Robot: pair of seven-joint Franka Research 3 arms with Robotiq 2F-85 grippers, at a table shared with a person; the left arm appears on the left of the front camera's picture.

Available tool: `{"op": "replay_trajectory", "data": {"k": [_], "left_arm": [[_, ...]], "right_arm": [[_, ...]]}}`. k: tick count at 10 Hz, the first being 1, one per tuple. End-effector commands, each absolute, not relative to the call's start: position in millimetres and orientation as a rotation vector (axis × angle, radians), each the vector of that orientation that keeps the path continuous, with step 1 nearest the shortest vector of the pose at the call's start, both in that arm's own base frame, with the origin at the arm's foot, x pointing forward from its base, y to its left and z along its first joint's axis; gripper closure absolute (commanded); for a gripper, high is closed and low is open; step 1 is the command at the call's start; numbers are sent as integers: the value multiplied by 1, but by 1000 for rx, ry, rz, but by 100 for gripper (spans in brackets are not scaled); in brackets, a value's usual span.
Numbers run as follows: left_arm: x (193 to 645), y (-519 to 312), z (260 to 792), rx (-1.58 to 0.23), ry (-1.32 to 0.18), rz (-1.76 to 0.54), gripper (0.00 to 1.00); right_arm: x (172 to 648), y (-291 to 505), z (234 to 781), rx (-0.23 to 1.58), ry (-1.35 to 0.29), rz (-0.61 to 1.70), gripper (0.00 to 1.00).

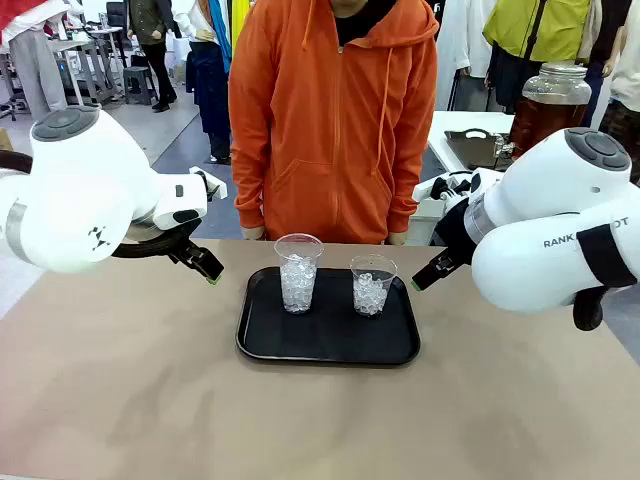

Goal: Pour the drink into the iced cup.
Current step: Pick up the iced cup indicated by the human and present it to them.

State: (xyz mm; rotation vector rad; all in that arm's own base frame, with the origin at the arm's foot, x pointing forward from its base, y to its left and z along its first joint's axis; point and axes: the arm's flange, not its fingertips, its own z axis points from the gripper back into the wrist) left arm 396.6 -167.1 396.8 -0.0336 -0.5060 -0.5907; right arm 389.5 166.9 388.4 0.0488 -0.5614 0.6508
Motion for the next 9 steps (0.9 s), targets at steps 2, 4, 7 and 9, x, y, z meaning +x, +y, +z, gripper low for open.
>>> {"op": "replay_trajectory", "data": {"k": [2, 4, 7, 9], "left_arm": [[396, -167, 398, -35, -510, -590, 0], [396, -167, 398, -35, -510, -590, 0], [396, -167, 398, -35, -510, -590, 0], [396, -167, 398, -35, -510, -590, 0]], "right_arm": [[390, 166, 388, 50, -561, 648, 0], [390, 166, 388, 50, -561, 648, 0], [390, 166, 388, 50, -561, 648, 0], [390, 166, 388, 50, -561, 648, 0]]}}
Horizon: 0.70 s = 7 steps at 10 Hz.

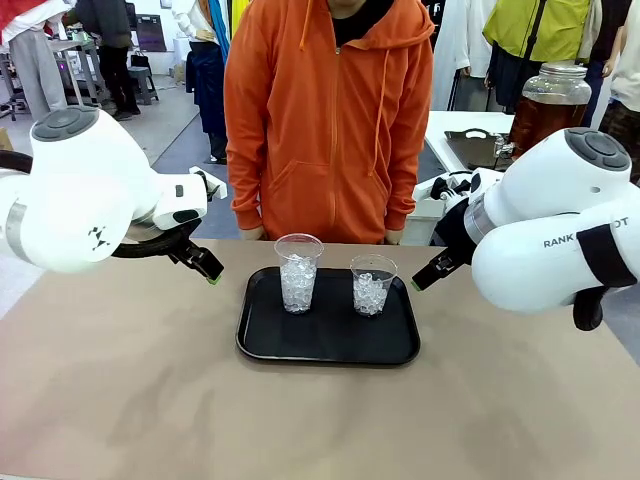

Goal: Pour the drink into the iced cup.
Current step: Pick up the iced cup indicated by the human and present it to them.

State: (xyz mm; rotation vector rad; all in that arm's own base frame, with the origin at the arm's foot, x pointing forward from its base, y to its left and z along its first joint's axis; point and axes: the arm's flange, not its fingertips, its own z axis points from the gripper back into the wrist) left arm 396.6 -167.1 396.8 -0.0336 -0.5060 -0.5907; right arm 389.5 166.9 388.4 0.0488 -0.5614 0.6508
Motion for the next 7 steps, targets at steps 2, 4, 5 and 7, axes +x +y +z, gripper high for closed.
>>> {"op": "replay_trajectory", "data": {"k": [2, 4, 5, 7], "left_arm": [[397, -167, 397, -34, -506, -591, 0], [400, -170, 421, -34, -508, -555, 0], [401, -173, 441, -54, -524, -553, 0], [411, -176, 481, -122, -509, -514, 0]], "right_arm": [[391, 166, 389, 69, -548, 654, 0], [397, 164, 415, 95, -570, 619, 0], [398, 159, 438, 143, -580, 593, 0], [400, 146, 475, 278, -577, 555, 0]]}}
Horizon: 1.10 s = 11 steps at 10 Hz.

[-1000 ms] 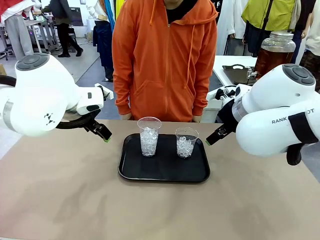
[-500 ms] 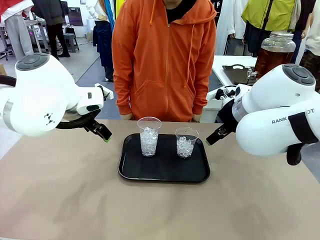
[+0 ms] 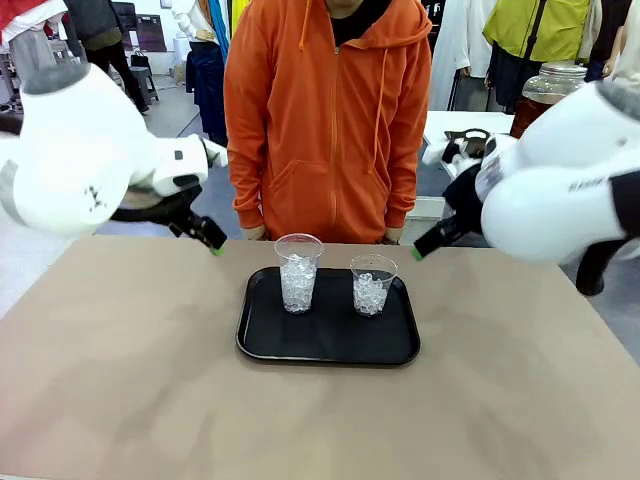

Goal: Pour the drink into the iced cup.
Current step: Pick up the iced cup indicated by the human and present it to them.

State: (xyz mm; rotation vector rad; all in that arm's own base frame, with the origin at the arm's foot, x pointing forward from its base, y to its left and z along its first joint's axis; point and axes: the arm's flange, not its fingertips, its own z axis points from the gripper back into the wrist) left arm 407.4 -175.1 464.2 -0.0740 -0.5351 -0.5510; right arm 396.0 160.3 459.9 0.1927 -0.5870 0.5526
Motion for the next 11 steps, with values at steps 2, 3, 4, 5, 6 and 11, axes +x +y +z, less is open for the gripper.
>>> {"op": "replay_trajectory", "data": {"k": [2, 3, 4, 5, 6, 11], "left_arm": [[425, -167, 508, -235, -481, -411, 0], [431, -160, 517, -336, -459, -357, 0], [439, -149, 520, -439, -438, -294, 0], [445, -141, 519, -530, -409, -254, 0], [450, -133, 515, -609, -386, -222, 0], [455, -119, 495, -747, -338, -242, 0]], "right_arm": [[403, 135, 499, 402, -562, 501, 0], [405, 128, 507, 482, -545, 476, 0], [409, 117, 513, 601, -517, 451, 0], [415, 107, 513, 713, -489, 425, 0], [422, 98, 510, 803, -455, 405, 0], [431, 90, 501, 848, -410, 433, 0]]}}
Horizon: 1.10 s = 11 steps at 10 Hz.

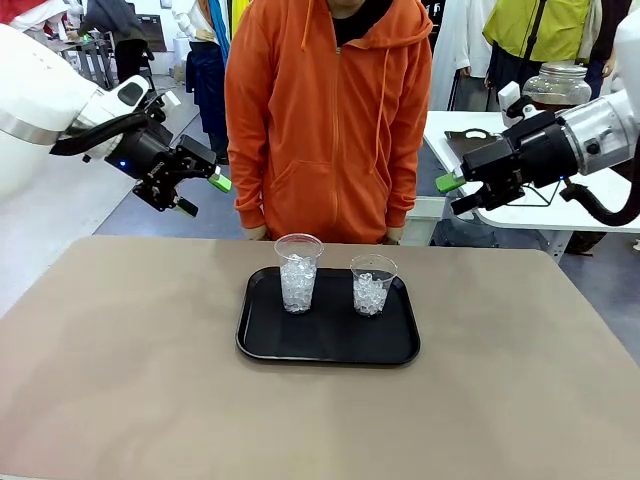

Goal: Pour the drink into the iced cup.
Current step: Pick up the iced cup indicated by the human and present it to them.

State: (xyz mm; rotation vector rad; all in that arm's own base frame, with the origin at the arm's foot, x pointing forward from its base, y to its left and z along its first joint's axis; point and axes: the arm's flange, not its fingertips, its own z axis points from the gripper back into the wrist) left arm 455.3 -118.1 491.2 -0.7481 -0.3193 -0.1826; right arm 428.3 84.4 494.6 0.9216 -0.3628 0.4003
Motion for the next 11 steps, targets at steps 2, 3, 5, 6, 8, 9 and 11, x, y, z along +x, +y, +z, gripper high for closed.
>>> {"op": "replay_trajectory", "data": {"k": [2, 3, 5, 6, 8, 9, 11], "left_arm": [[455, -119, 495, -747, -326, -162, 0], [455, -119, 495, -747, -326, -162, 0], [455, -118, 491, -730, -320, -177, 0], [461, -103, 488, -838, -311, -133, 0], [472, -74, 470, -986, -291, -34, 0], [475, -67, 461, -1029, -282, 12, 0], [476, -63, 441, -1104, -291, 13, 0]], "right_arm": [[424, 85, 499, 952, -367, 397, 0], [424, 85, 499, 952, -367, 397, 0], [425, 84, 496, 916, -350, 393, 0], [438, 76, 495, 1036, -309, 323, 0], [458, 59, 485, 1140, -231, 211, 0], [466, 53, 478, 1194, -200, 162, 0], [478, 42, 457, 1307, -135, 87, 0]]}}
